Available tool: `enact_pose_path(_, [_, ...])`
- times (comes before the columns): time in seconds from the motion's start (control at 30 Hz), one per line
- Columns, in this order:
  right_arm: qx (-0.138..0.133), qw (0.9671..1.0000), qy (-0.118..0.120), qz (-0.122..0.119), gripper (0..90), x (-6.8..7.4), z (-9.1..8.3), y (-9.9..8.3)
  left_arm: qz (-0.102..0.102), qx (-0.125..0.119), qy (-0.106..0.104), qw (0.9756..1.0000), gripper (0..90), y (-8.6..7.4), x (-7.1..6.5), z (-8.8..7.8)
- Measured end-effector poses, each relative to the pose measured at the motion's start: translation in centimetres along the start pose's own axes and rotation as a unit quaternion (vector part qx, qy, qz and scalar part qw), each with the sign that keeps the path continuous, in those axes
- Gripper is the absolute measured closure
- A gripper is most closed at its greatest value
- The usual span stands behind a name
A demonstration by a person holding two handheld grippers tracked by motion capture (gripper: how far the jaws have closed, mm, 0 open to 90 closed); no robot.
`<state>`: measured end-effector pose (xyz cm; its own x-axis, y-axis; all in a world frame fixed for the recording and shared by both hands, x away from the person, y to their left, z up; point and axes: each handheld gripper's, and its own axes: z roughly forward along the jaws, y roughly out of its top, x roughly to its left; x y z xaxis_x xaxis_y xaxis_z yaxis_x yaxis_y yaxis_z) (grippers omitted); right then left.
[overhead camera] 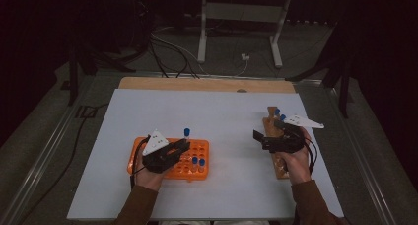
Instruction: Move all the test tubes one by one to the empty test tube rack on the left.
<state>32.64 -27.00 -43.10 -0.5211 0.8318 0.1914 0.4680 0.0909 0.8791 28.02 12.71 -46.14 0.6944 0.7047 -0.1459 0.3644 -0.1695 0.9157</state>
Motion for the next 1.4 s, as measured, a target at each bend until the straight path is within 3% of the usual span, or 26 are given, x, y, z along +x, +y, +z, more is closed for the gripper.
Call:
enact_pose_path(0.2, [-0.007, 0.9999, 0.004, 0.008, 0.0, -0.4, -0.5, -0.1, 0.000, 0.001, -0.007, 1.0000, 77.8, -0.4, -0.6, -0.5])
enact_pose_path(0.73, [-0.013, 0.9997, 0.010, 0.016, 0.0, -0.3, -0.6, 0.0, 0.007, 0.033, -0.014, 0.9993, 77.7, -2.1, -1.8, -0.8])
enact_pose_path(0.9, [-0.017, 0.9996, 0.011, 0.019, 0.0, -0.4, -0.8, 0.0, 0.022, 0.067, -0.007, 0.9975, 77.7, -3.1, -2.1, -0.4])
enact_pose_path(1.1, [-0.019, 0.9995, 0.012, 0.021, 0.0, -0.4, -0.9, 0.0, 0.037, 0.075, -0.001, 0.9965, 78.0, -3.1, -2.6, -0.7])
enact_pose_path(1.27, [-0.020, 0.9995, 0.013, 0.021, 0.0, -0.4, -0.9, 0.0, 0.033, 0.074, -0.003, 0.9967, 78.0, -3.2, -2.4, -1.0])
enact_pose_path(1.4, [-0.020, 0.9995, 0.013, 0.022, 0.0, -0.4, -0.9, 0.0, 0.048, 0.099, 0.005, 0.9939, 78.0, -3.5, -2.7, -0.8])
